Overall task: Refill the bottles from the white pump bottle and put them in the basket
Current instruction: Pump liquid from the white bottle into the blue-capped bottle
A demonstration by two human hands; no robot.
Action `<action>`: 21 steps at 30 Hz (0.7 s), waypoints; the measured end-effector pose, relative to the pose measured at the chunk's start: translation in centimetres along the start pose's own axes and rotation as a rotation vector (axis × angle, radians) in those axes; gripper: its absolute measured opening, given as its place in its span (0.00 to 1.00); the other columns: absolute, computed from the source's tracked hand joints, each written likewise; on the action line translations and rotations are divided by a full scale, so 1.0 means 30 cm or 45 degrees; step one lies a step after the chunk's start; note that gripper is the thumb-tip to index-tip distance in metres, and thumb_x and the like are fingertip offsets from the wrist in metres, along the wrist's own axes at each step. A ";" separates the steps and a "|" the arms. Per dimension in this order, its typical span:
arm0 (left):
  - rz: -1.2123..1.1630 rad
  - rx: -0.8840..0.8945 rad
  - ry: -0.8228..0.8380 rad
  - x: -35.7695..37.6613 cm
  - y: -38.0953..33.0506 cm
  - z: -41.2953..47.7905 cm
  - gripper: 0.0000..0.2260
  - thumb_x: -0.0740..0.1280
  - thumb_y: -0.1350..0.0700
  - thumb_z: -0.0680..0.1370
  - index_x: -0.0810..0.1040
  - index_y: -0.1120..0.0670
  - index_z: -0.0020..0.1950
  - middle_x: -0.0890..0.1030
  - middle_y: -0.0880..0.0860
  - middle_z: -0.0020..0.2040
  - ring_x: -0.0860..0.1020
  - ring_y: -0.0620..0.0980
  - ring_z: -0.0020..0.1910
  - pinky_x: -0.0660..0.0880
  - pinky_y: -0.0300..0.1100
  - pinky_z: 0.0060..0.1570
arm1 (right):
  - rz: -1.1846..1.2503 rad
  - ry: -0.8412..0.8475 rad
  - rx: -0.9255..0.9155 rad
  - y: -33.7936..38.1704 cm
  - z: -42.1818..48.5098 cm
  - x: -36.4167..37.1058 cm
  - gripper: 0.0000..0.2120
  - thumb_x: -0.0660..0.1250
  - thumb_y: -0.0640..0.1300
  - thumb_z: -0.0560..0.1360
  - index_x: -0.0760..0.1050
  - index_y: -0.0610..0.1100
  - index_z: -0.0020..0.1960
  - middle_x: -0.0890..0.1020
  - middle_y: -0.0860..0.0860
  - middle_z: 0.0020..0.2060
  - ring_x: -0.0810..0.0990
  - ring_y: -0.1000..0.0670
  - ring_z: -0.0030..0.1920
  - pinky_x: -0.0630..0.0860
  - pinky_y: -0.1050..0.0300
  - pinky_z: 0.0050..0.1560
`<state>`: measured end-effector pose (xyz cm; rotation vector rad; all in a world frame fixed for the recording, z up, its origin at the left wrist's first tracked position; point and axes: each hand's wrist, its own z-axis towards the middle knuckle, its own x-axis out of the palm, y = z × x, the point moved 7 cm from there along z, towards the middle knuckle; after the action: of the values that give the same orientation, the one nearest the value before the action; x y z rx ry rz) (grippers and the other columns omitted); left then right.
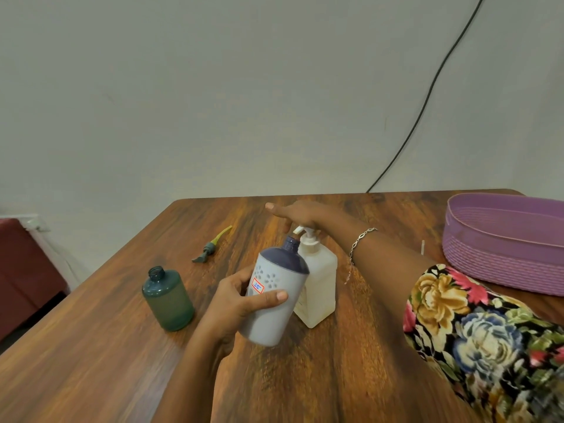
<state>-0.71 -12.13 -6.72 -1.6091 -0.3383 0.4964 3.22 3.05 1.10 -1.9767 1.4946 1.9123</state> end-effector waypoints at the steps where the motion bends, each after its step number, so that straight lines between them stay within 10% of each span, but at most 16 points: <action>1: 0.004 -0.012 -0.001 -0.004 0.009 -0.002 0.31 0.77 0.46 0.53 0.80 0.53 0.55 0.84 0.54 0.48 0.82 0.54 0.47 0.79 0.47 0.45 | 0.003 0.000 0.001 -0.001 0.000 0.001 0.36 0.47 0.65 0.77 0.69 0.38 0.68 0.72 0.40 0.65 0.72 0.47 0.40 0.67 0.58 0.35; 11: -0.144 0.028 -0.023 0.020 0.066 -0.026 0.32 0.77 0.49 0.53 0.79 0.53 0.56 0.84 0.55 0.48 0.82 0.53 0.46 0.79 0.43 0.40 | 0.081 0.049 -0.022 -0.018 0.009 0.023 0.34 0.48 0.64 0.78 0.68 0.40 0.69 0.77 0.43 0.55 0.73 0.48 0.43 0.66 0.59 0.35; 21: -0.070 0.017 0.021 0.007 0.030 -0.005 0.31 0.76 0.47 0.53 0.79 0.51 0.55 0.84 0.53 0.49 0.82 0.51 0.46 0.79 0.43 0.42 | 0.174 0.118 0.016 -0.023 0.008 0.012 0.36 0.51 0.67 0.76 0.66 0.41 0.71 0.67 0.42 0.69 0.70 0.42 0.61 0.68 0.48 0.49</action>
<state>-0.53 -12.24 -7.63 -1.5855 -0.3651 0.4422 3.39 3.36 0.36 -2.0346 1.7026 1.8780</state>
